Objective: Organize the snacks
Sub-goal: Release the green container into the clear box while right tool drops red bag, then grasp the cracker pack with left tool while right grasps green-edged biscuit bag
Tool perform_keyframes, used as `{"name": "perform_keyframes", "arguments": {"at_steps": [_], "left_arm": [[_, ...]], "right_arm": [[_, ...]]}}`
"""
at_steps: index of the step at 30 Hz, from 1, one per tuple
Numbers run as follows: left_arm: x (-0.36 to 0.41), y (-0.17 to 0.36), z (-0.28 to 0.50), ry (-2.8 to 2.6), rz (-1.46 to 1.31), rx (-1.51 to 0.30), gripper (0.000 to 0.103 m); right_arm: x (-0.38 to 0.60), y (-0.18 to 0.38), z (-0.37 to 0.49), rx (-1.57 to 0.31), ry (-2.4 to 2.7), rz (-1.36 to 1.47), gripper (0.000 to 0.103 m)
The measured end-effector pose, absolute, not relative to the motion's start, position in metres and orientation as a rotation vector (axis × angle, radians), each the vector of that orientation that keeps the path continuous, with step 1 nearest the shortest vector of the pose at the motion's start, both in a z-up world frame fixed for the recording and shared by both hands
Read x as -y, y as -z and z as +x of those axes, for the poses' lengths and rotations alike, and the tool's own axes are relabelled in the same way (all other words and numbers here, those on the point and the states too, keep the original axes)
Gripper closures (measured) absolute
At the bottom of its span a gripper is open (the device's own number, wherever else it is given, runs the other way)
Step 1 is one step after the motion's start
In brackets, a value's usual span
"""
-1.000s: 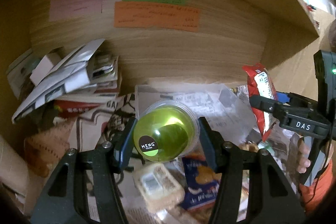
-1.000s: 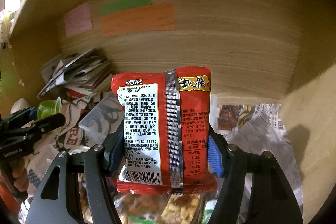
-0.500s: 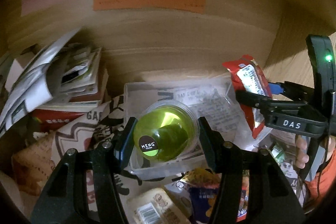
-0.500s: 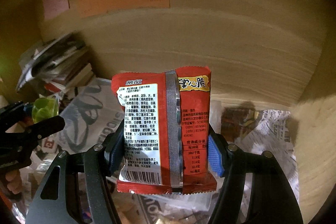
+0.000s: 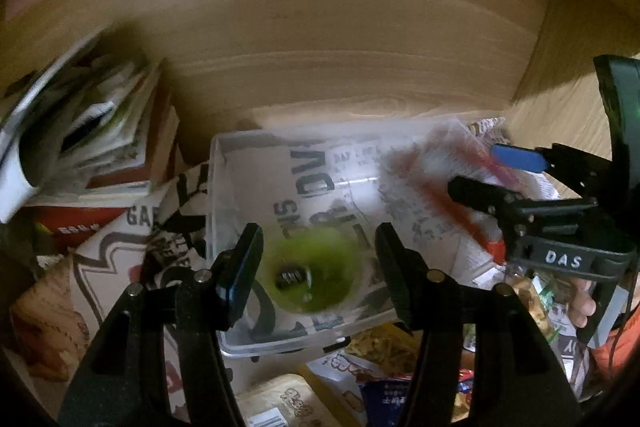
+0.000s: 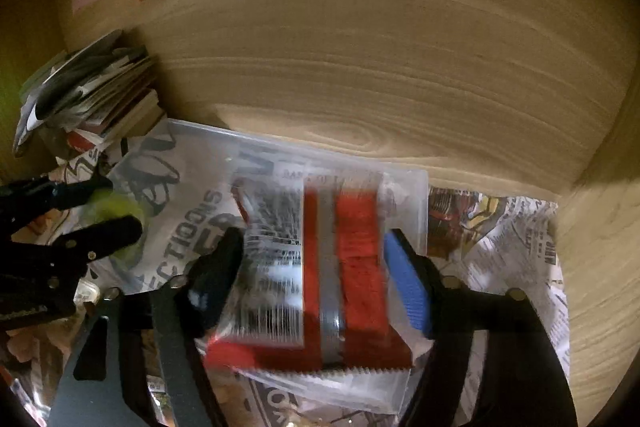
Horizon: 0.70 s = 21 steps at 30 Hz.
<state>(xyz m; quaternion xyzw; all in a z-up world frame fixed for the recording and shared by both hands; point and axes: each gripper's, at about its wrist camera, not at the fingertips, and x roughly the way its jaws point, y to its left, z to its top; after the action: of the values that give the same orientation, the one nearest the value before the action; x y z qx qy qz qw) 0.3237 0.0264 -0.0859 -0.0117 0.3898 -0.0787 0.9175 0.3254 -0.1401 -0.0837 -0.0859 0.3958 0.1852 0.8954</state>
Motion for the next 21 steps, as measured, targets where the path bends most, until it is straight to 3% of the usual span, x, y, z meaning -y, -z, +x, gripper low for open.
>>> {"name": "perform_keyframes", "arguments": {"at_steps": [8,21], "left_arm": [[-0.028,0.065,0.299,0.157,-0.007,-0.728,0.037],[-0.043,0.047,0.232,0.124,-0.028,-0.636,0.023]], "right_arm": [[0.150,0.065,0.303,-0.760,-0.389,-0.163,0.019],[0.156,0.035,0.227,-0.630,-0.410,-0.166,0.017]]}}
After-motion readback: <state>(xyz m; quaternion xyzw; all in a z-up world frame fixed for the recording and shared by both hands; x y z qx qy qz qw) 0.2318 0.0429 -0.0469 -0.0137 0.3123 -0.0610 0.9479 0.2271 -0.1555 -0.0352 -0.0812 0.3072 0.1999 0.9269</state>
